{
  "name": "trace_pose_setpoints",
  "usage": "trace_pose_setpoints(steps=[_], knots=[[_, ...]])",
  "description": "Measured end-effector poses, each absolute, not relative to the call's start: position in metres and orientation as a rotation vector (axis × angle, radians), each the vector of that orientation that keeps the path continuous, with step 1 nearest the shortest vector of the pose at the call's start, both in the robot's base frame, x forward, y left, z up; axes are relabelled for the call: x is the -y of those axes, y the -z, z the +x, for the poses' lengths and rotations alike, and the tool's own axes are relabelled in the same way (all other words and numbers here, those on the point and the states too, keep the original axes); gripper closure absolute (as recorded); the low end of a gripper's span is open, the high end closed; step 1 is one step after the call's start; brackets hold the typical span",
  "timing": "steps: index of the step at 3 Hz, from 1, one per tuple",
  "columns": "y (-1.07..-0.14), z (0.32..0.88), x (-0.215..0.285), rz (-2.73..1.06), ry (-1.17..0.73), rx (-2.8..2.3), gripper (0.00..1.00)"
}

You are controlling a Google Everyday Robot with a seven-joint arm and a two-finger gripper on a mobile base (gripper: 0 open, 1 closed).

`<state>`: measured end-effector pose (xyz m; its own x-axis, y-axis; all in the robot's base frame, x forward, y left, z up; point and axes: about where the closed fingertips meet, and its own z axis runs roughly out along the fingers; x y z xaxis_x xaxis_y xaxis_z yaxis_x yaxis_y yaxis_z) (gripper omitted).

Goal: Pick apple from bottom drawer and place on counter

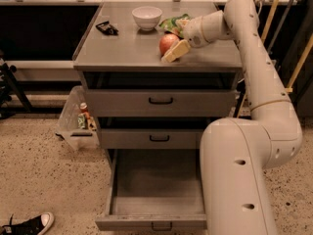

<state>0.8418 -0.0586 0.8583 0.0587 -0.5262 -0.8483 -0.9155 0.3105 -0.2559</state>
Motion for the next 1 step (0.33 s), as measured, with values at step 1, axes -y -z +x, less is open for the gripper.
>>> trace_pose_setpoints(steps=[1], knots=[[-0.8583,0.8418,0.0586,-1.345,-0.500,-1.601,0.00]])
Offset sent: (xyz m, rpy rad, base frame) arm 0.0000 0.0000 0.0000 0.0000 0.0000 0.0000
